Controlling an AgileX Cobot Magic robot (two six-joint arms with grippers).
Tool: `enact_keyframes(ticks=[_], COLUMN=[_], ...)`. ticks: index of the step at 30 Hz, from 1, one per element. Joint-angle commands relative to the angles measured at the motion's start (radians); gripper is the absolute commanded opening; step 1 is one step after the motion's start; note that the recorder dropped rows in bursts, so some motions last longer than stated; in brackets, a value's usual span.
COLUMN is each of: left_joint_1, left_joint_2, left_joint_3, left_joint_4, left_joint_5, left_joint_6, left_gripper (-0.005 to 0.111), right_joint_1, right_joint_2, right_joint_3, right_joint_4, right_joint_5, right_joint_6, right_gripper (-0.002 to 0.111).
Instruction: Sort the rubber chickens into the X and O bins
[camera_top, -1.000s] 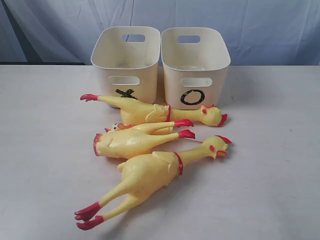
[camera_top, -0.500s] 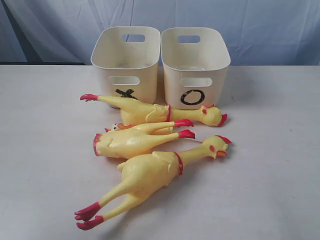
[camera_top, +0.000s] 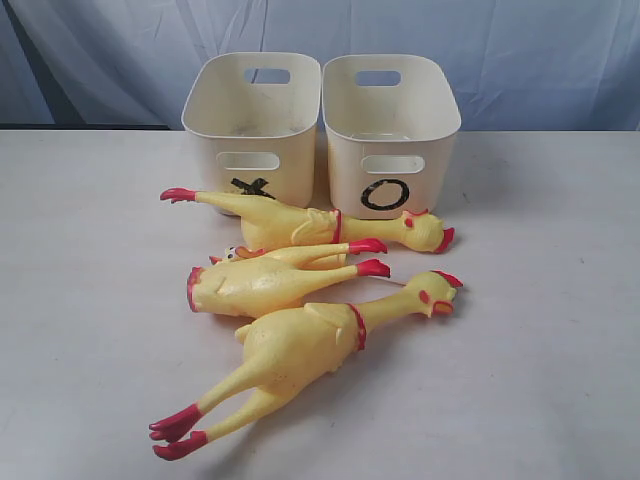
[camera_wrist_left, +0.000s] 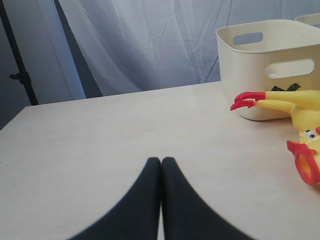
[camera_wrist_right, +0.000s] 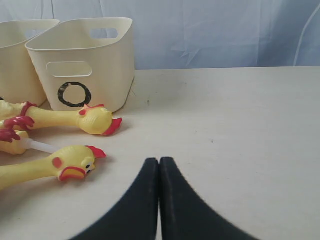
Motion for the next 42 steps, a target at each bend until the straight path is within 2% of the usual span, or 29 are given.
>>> enact_keyframes(ticks=[1, 16, 20, 26, 30, 33, 36, 39, 42], left_joint_1=[0.001, 0.001, 0.001, 0.001, 0.001, 0.001, 0.001, 0.001, 0.001], left_joint_2=[-0.004, -0.004, -0.004, -0.004, -0.004, -0.004, -0.004, -0.004, -0.004], left_joint_3=[-0.001, -0.001, -0.001, -0.001, -0.001, -0.001, -0.001, -0.001, -0.014], left_joint_4=[-0.003, 0.014, 0.022, -0.202, -0.431, -0.549, -0.663, -0.689, -0.588], left_joint_5=[0.001, 0.001, -0.044, -0.162, -0.305, -0.399, -0.451, -0.515, -0.473], left_joint_6=[-0.005, 0.001, -0.001, -0.008, -0.008, -0.008, -0.093, -0.271, -0.335], left_gripper=[0.000, 0.000, 0.000, 0.000, 0.000, 0.000, 0.000, 0.000, 0.000], right_joint_1=[-0.002, -0.002, -0.002, -0.002, -0.002, -0.002, -0.002, -0.002, -0.002], right_joint_2=[-0.003, -0.003, -0.003, -0.003, -0.003, -0.003, -0.003, -0.003, -0.003], right_joint_3=[-0.001, -0.001, -0.001, -0.001, -0.001, -0.001, -0.001, -0.001, -0.001], right_joint_4=[0.001, 0.001, 0.001, 0.001, 0.001, 0.001, 0.001, 0.001, 0.001], right_joint_5=[-0.006, -0.006, -0.006, -0.006, -0.006, -0.006, -0.006, -0.006, -0.006], right_joint_6=[-0.002, -0.002, -0.002, -0.002, -0.002, -0.002, -0.002, -0.002, -0.002], right_gripper=[0.000, 0.000, 0.000, 0.000, 0.000, 0.000, 0.000, 0.000, 0.000])
